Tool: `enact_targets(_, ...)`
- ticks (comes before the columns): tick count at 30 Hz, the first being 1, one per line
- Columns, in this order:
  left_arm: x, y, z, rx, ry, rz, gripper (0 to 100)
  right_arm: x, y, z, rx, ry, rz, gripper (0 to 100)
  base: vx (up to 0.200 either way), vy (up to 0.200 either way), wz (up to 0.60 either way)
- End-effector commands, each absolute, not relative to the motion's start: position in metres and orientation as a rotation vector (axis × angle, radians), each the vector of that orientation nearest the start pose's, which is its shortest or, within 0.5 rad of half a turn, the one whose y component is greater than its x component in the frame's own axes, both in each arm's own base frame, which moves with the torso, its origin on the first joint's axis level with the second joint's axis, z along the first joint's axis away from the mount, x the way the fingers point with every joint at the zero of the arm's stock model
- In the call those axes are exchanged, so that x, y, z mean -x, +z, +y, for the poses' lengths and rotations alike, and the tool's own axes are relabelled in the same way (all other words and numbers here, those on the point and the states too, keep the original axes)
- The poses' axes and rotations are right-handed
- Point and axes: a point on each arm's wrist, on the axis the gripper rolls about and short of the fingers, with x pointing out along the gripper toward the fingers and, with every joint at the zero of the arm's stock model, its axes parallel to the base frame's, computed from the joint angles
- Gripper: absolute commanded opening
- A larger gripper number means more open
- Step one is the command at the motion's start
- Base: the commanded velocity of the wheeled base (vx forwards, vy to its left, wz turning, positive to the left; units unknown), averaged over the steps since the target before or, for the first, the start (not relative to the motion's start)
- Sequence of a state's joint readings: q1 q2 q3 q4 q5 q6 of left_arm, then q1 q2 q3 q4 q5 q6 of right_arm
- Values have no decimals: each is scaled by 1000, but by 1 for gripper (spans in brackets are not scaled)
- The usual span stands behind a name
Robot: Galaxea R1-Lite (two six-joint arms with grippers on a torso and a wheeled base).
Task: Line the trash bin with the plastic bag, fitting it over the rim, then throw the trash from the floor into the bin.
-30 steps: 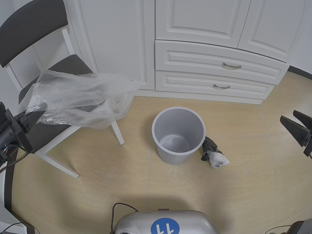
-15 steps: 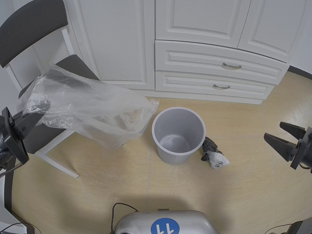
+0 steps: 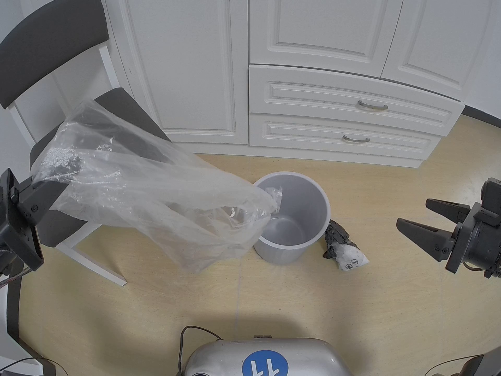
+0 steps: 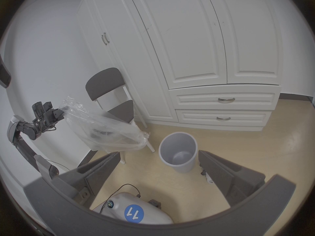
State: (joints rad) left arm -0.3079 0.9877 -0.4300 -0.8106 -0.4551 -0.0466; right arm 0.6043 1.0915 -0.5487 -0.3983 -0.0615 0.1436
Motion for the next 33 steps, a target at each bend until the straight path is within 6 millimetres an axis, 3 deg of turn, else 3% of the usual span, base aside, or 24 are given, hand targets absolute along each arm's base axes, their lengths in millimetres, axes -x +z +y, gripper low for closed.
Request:
enact_targets(1, -117, 244, -48, 38, -772, -214, 0, -126, 224, 90, -88, 551, 188, 100, 0, 0, 0)
enact_targets(4, -116, 245, -48, 53, -775, -213, 0, -126, 224, 89, -90, 550, 189, 100, -200, 200, 0)
enact_targets(22, -115, 243, -48, 56, -778, -207, 0, -124, 227, 88, -109, 545, 176, 100, 0, 0, 0)
enact_targets(33, -114, 245, -51, 115, -813, -205, 0, -124, 227, 88, -113, 546, 177, 100, 0, 164, 0)
